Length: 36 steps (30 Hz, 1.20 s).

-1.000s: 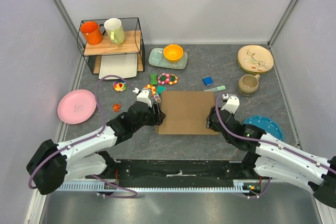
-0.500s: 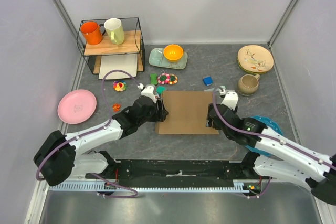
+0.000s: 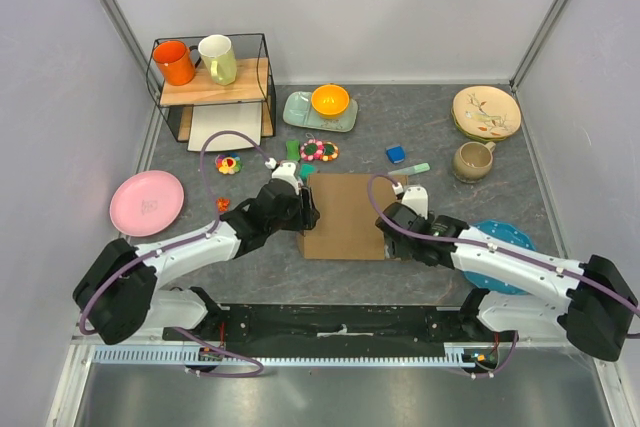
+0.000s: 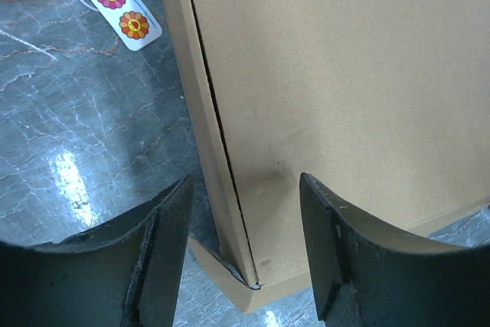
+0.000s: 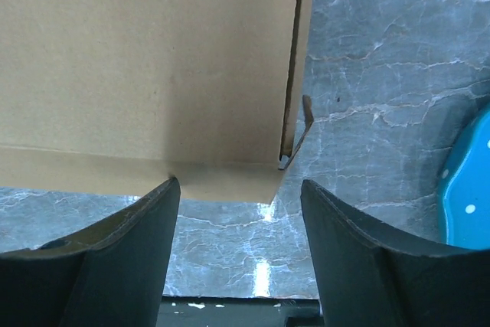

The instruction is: Fold the paper box

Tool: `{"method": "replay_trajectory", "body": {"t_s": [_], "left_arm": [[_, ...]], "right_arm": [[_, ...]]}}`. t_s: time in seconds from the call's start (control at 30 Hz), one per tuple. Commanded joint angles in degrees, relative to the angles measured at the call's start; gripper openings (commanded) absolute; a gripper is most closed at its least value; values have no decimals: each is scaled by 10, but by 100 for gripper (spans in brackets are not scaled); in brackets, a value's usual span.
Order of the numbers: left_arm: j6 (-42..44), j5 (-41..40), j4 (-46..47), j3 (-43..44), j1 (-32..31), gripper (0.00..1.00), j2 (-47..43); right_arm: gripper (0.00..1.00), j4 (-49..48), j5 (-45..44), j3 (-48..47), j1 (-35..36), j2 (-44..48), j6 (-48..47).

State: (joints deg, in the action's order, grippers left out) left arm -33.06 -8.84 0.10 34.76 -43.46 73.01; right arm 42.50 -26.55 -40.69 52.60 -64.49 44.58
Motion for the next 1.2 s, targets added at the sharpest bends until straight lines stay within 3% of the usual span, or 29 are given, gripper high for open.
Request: {"method": "replay_trajectory", "body": {"t_s": [0.0,0.13,0.33,0.43,0.6,0.77,0.93,1.1,1.17], "left_arm": [[17,-5,3,27,9,64,-1],[2,12,28,0,19,68,-21],[-16,105,103,-18,42,69,13],[-10,110,77,-1,42,66,58],[-16,90,75,-3,42,64,81],[-11,66,74,-3,44,65,78],[-9,62,73,0,46,65,84],[-12,66,79,-6,46,64,99],[-16,73,95,-18,47,58,100]], "right_arm": [[72,-17,9,18,0,11,42],[75,-90,-29,74,-2,116,57],[72,-185,-13,139,-9,99,50],[70,-174,-23,129,-9,84,52],[74,-168,-124,104,-14,175,38],[76,-181,-137,70,-82,172,-11],[76,-298,-17,101,-185,130,-69],[66,-439,71,179,-203,56,-71],[61,-483,104,212,-203,44,-68]]}}
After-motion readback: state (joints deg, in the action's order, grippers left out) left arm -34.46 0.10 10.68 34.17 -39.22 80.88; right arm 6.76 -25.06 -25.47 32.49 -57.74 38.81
